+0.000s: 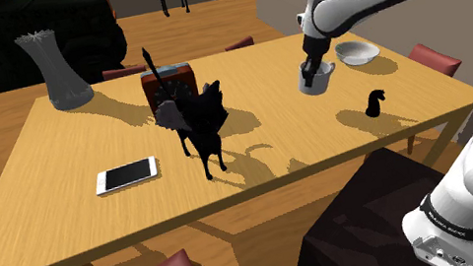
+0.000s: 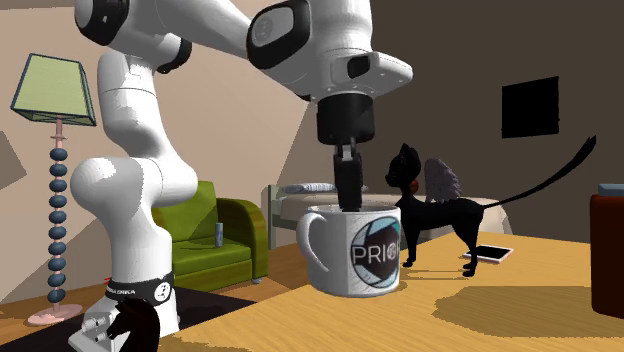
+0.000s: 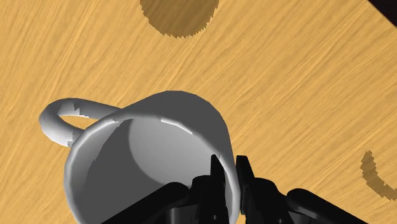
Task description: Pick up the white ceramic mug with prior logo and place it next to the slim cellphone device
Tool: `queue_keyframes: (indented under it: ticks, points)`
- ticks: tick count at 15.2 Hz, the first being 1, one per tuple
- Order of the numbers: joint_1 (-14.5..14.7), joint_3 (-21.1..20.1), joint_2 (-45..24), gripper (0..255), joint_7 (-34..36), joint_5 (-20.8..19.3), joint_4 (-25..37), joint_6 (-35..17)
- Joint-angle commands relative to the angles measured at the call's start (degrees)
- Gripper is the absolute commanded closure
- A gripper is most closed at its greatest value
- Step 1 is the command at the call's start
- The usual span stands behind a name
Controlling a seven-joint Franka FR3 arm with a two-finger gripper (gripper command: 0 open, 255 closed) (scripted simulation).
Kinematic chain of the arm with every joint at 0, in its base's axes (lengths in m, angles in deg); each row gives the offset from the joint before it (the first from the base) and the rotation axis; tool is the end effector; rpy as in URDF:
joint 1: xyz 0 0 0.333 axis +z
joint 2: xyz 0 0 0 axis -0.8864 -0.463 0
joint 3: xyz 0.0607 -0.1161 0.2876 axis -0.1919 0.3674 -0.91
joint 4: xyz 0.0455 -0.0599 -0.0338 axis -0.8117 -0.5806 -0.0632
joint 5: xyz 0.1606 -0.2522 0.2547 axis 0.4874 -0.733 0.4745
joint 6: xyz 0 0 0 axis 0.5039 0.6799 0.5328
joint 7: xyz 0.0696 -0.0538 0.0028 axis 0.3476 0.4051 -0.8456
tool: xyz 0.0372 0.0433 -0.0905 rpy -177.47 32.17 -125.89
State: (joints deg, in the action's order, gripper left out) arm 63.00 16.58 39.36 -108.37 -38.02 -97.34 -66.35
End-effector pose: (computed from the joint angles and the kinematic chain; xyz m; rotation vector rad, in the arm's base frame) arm 0.4651 -0.0638 0.4393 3.0612 0.3890 0.1051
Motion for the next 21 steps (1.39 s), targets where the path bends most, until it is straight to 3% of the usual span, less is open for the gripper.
queue_keyframes:
  ticks: [1, 9, 21]
  points:
    - [0.1, -0.2, 0.4, 255, 0.1, 0.1, 1.2, 1.7]
    - [0.2, -0.4, 2.1, 255, 0.0, 0.1, 5.6, 7.7]
    - [7.0, -11.0, -4.6, 255, 16.4, 1.8, 12.5, 8.8]
